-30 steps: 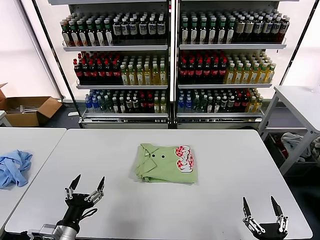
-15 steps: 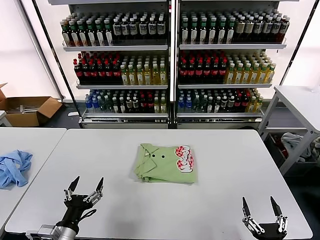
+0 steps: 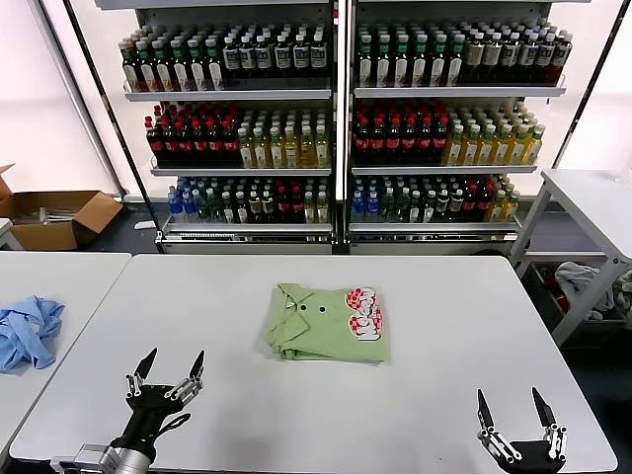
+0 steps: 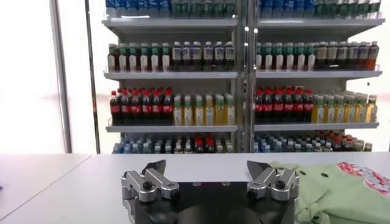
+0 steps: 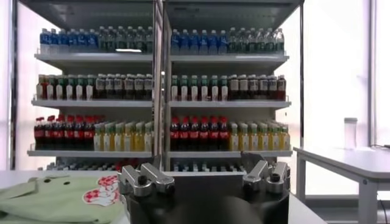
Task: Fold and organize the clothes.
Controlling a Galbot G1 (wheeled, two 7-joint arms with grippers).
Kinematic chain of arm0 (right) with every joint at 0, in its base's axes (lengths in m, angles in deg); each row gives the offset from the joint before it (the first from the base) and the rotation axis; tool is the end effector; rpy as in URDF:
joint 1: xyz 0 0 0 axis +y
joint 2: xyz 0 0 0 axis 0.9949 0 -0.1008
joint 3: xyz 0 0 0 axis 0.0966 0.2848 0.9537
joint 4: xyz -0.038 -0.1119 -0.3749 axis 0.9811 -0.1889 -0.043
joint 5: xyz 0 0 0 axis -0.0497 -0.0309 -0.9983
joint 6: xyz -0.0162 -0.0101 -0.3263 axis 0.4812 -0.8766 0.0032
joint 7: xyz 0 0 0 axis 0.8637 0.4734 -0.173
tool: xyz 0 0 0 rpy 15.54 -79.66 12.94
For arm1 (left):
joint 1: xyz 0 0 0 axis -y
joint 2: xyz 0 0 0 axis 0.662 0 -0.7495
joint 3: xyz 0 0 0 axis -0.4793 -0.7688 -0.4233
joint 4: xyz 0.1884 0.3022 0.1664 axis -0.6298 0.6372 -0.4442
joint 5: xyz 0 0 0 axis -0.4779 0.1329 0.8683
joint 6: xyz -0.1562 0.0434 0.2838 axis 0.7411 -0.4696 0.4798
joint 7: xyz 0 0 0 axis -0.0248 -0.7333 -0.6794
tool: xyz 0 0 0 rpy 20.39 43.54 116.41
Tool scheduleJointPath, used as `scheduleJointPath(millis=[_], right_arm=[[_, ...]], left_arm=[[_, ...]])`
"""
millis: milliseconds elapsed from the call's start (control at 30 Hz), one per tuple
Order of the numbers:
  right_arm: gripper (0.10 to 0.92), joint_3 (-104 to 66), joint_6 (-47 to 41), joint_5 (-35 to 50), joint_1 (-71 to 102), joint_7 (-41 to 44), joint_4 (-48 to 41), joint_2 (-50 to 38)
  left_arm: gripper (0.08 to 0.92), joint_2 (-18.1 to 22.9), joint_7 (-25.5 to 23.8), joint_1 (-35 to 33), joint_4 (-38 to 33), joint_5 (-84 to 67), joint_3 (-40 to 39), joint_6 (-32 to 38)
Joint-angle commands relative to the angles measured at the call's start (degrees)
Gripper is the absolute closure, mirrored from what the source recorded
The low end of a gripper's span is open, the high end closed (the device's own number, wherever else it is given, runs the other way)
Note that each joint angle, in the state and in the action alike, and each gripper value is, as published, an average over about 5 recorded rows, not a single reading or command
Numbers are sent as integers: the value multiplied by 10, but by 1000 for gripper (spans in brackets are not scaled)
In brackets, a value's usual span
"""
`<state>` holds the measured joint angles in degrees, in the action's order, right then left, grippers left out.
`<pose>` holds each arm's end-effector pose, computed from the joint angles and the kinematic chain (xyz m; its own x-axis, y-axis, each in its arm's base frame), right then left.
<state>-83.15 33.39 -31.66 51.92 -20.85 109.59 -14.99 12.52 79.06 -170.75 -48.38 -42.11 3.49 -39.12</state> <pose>0.0033 -0.1264 -0.3151 -0.9985 0.0140 -0.0529 0.0163 0.9990 -0.0424 0.1018 0.1224 -0.3010 -0.9895 0.0549 0.1340 0.0551 0.9985 -0.0023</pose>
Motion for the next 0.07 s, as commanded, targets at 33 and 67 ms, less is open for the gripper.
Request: scheduleJointPath(millis=[33,67], right_arm=[[203,1,0,0,0,-1,-1,1],[203,1,0,0,0,-1,0,1]], left_arm=[[177,0,0,0,0,0,0,0],[177,0,0,1,0,0,0,0]])
